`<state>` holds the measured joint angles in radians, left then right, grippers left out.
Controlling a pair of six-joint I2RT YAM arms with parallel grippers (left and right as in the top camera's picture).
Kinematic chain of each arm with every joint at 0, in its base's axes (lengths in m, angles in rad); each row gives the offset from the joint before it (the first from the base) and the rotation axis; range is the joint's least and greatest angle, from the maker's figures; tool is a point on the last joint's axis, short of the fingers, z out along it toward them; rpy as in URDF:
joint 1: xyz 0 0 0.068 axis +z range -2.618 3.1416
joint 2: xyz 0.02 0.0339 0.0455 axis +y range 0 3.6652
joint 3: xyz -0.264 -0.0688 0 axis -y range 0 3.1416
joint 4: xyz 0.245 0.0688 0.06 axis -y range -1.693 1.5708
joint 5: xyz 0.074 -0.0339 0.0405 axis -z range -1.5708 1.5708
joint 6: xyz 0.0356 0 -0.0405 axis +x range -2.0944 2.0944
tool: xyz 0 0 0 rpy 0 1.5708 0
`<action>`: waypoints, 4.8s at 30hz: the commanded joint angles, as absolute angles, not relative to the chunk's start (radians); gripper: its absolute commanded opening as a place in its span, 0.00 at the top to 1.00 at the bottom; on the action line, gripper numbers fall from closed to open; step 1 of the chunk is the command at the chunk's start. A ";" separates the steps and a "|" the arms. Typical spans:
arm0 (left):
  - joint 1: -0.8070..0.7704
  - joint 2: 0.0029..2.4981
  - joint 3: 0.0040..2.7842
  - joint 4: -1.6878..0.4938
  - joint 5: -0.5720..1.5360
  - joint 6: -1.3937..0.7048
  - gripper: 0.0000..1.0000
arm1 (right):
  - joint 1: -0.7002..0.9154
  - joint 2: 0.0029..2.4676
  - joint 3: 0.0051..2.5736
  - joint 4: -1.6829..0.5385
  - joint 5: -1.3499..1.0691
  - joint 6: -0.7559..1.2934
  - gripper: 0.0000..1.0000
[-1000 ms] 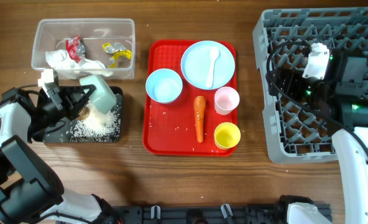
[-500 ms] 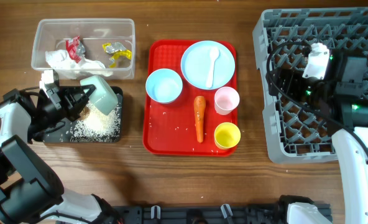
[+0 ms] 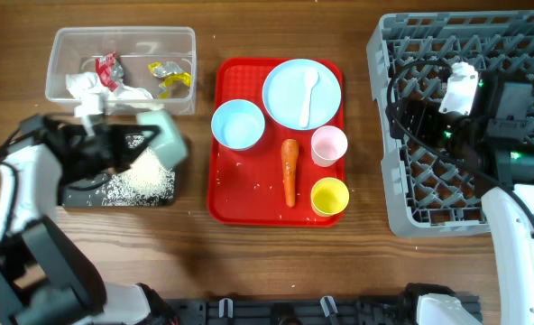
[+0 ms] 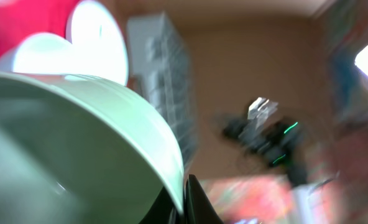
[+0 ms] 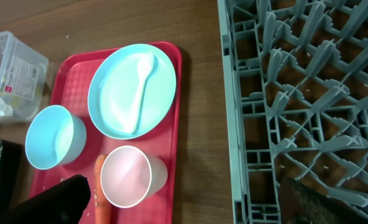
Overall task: Sort waste into correct bins and load items into the dishwasher rack
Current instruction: 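Tip the green bowl over the black tray to pour out the rice, then place the green bowl back on the red tray, then grasp the carrot on the red tray with the left gripper, then move the carrot left and drop it onto the black tray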
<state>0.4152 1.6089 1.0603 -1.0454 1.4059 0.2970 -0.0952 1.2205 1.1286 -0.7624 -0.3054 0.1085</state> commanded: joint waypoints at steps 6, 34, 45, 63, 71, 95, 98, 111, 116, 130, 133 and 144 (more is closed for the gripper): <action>-0.299 1.515 1.085 -0.796 0.393 -0.088 0.96 | -0.098 1.222 1.137 -0.764 -0.289 0.134 0.00; -0.648 1.681 1.248 -0.709 0.076 -0.165 0.36 | -0.097 1.222 1.137 -0.759 -0.294 0.131 0.00; -0.548 1.655 1.382 -0.804 0.213 -0.217 0.25 | -0.050 1.222 1.199 -0.722 -0.297 0.127 0.00; -0.686 1.921 1.378 -0.751 0.095 -0.207 0.25 | -0.050 1.251 1.189 -0.764 -0.207 0.134 0.00; -0.698 1.993 1.378 -0.722 0.059 -0.164 0.30 | -0.050 1.253 1.189 -0.768 -0.207 0.134 0.00; -0.657 2.008 1.593 -1.017 0.051 -0.203 0.87 | -0.050 1.253 1.189 -0.771 -0.205 0.131 0.00; -0.596 1.928 1.606 -1.065 0.051 -0.243 0.86 | -0.050 1.253 1.189 -0.771 -0.205 0.131 0.00; -0.070 1.822 1.512 -1.409 -0.107 -0.274 0.90 | -0.050 1.253 1.189 -0.768 -0.206 0.131 0.00; 0.155 1.822 1.285 -1.233 -0.106 -0.297 0.94 | -0.050 1.253 1.189 -0.767 -0.206 0.131 0.00; 0.418 1.822 1.129 -0.817 -0.107 -0.296 0.82 | -0.050 1.253 1.189 -0.782 -0.206 0.134 0.00; 0.418 1.822 1.118 -0.780 -0.107 -0.296 0.62 | -0.050 1.253 1.189 -0.791 -0.206 0.134 0.00; 0.409 1.617 1.255 -0.954 -0.095 -0.296 0.43 | -0.050 1.253 1.189 -0.788 -0.206 0.136 0.00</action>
<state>0.4126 1.7348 1.2072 -0.9314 -0.0975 -0.2947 -0.0528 1.2457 1.1732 -0.7929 -0.2230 0.1204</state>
